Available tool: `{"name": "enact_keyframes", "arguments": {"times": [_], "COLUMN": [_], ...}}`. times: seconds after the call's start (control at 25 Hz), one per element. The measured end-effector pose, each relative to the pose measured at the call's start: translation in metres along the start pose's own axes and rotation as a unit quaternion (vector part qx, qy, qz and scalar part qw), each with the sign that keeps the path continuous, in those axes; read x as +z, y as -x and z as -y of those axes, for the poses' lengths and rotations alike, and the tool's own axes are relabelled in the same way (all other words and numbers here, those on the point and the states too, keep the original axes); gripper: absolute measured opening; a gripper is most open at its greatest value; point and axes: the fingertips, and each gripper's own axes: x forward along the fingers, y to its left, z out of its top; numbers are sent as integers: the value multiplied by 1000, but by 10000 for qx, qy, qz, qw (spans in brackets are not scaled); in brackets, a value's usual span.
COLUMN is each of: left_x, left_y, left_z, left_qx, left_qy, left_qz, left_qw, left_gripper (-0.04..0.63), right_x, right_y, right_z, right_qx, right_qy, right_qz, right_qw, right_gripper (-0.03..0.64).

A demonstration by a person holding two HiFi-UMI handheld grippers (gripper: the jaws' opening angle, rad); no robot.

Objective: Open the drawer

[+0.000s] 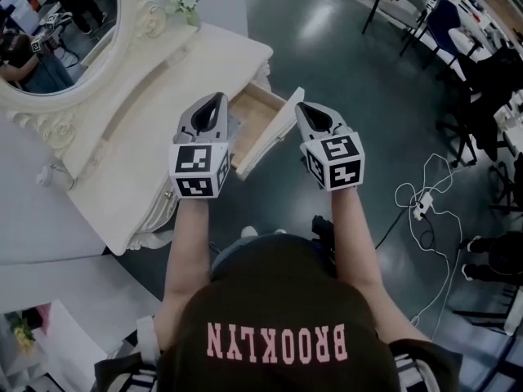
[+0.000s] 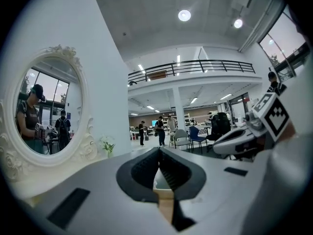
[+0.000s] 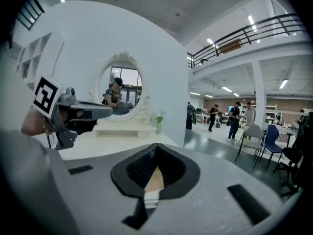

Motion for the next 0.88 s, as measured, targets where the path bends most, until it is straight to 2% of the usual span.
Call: {"name": "enact_keyframes", "arguments": {"times": [0.24,0.36,0.44,0.56,0.88], "left_x": [28,45,50,55,55], "left_y": [1,5,8,15,27], "left_z": [-4,-9,-13,-19,-26], "left_qx": [41,68,98,144,224], "left_qy": [-142,-195,-190,-153,-167], "left_qz": [328,559,658,787,821], "left_qw": [9994,9982,9976,9967,9962], "left_gripper": [6,6,6,5,6], "right_x": [55,77,84,89,90], "right_y": [16,28,34,39,41], "right_z": [0,6,11,15,6], "right_qx": [-130,-414,-571,-647,-622], "right_qy": [322,559,526,359,372], "right_qz": [784,1146,1300,1421,1408], "right_qw": [9963,9910,9885,9871,9874], "right_gripper": [-4,-4,-5,-5,-4]}}
